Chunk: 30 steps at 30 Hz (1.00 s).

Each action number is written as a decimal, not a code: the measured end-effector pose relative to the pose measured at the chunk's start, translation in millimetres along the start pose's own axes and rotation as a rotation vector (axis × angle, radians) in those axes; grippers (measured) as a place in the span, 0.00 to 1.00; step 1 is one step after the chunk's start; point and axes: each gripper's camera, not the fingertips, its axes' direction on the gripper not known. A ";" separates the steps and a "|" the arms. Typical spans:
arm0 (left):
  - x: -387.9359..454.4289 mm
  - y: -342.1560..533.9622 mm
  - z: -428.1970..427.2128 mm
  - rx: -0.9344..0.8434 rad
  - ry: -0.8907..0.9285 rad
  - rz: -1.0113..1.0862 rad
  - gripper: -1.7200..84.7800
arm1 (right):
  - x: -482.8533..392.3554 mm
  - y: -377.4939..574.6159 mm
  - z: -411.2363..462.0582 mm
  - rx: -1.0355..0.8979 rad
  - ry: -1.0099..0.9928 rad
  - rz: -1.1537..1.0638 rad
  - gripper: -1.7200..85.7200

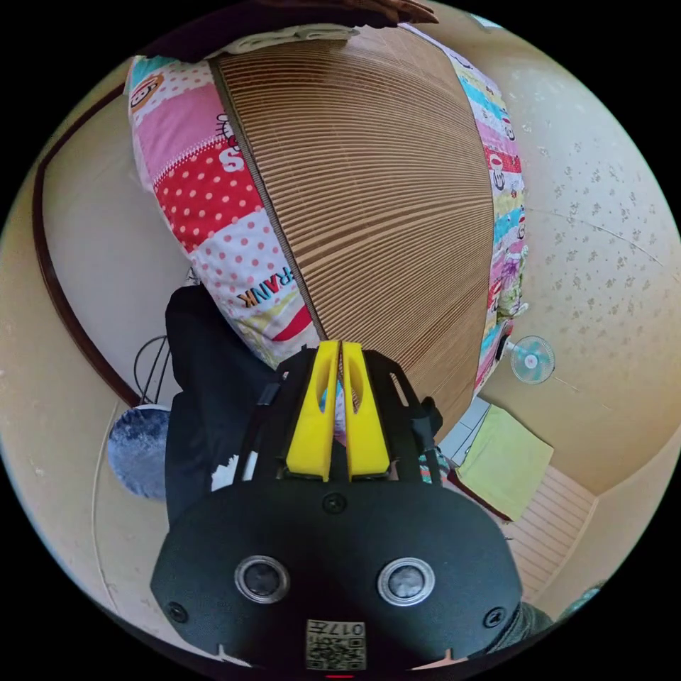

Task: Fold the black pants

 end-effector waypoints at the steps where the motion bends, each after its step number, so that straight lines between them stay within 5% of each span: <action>1: 0.1 7.2 3.2 0.017 -0.013 0.014 0.01 | 5.8 -5.7 -4.1 -0.009 -0.021 0.009 0.11; 6: -4.6 30.2 28.0 0.021 -0.026 0.043 0.01 | 23.9 -14.8 -12.2 -0.142 -0.222 -0.073 0.05; 13: 6.6 29.3 74.7 0.027 0.021 0.166 0.01 | 11.5 18.3 -9.8 -0.669 -0.630 -0.410 0.03; 17: 34.6 20.4 108.0 -0.034 0.012 0.308 0.01 | -15.8 54.8 -11.0 -0.793 -0.578 -0.579 0.03; 22: 95.4 34.1 167.1 -0.208 0.096 0.636 0.02 | -35.8 185.4 -20.0 -1.231 -0.261 -1.033 0.02; 30: 176.3 106.8 244.1 -0.627 0.231 1.193 0.11 | -21.2 362.8 -94.6 -1.331 -0.409 -1.425 0.03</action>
